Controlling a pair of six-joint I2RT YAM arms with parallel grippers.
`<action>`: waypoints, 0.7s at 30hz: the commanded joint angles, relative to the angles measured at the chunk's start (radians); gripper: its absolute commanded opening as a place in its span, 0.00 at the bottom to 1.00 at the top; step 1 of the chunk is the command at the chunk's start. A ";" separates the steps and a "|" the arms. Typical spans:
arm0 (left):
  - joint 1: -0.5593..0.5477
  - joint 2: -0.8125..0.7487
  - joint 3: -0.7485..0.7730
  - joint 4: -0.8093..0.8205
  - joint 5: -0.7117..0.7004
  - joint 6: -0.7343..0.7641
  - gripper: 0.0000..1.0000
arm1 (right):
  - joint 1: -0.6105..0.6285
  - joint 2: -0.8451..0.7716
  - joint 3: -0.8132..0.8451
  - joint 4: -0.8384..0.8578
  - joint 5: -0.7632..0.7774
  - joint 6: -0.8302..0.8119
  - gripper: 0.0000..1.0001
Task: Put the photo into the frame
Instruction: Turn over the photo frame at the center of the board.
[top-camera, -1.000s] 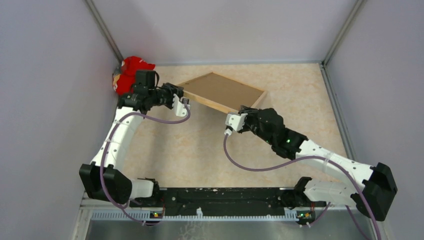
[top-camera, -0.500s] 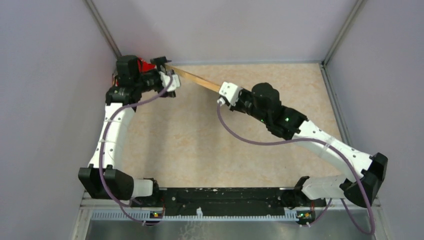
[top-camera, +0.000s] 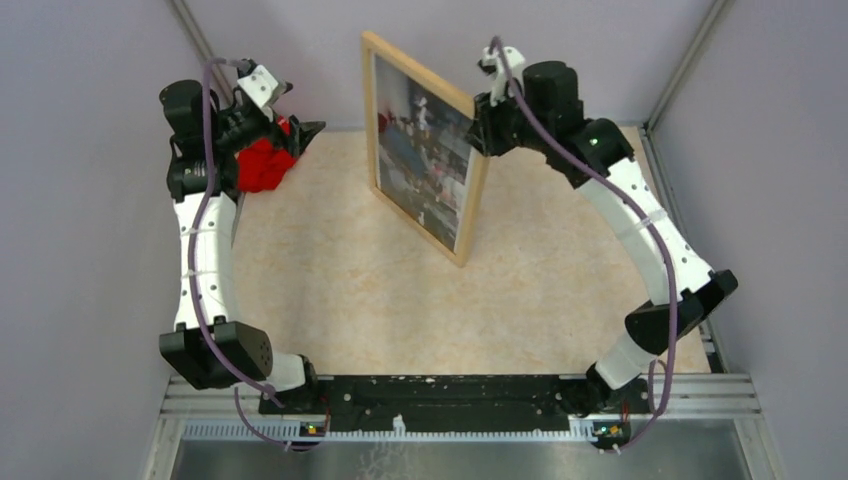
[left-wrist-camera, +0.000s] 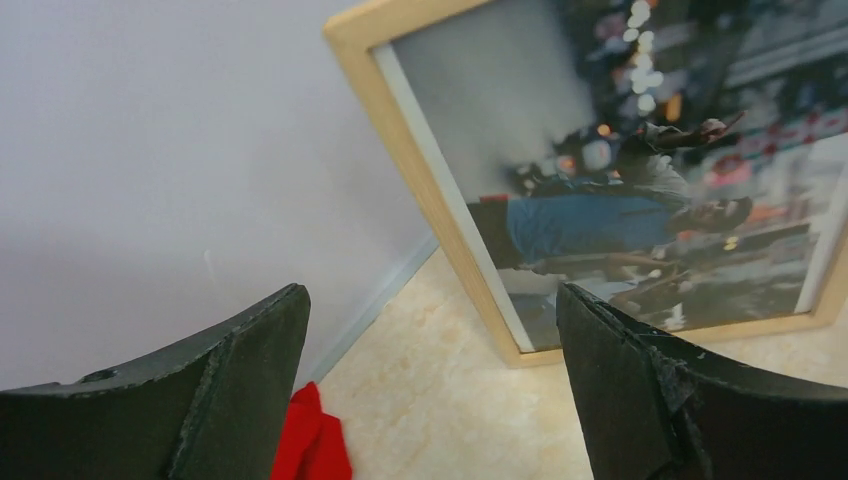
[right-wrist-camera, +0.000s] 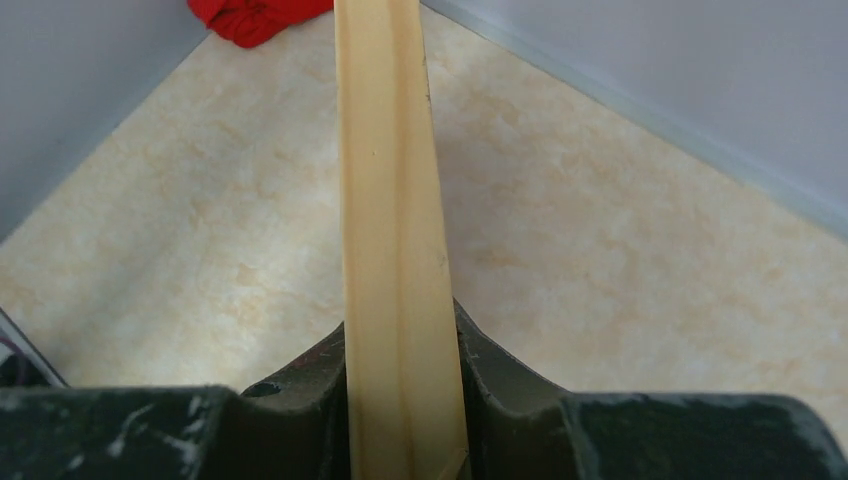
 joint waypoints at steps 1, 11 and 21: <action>0.013 0.017 0.029 0.071 0.044 -0.192 0.99 | -0.172 0.003 -0.005 -0.051 -0.140 0.229 0.00; 0.014 0.058 -0.005 -0.072 0.065 -0.190 0.99 | -0.484 -0.280 -0.708 0.403 -0.332 0.488 0.00; 0.013 0.073 -0.234 -0.137 0.086 -0.124 0.99 | -0.524 -0.343 -1.158 0.606 -0.361 0.588 0.00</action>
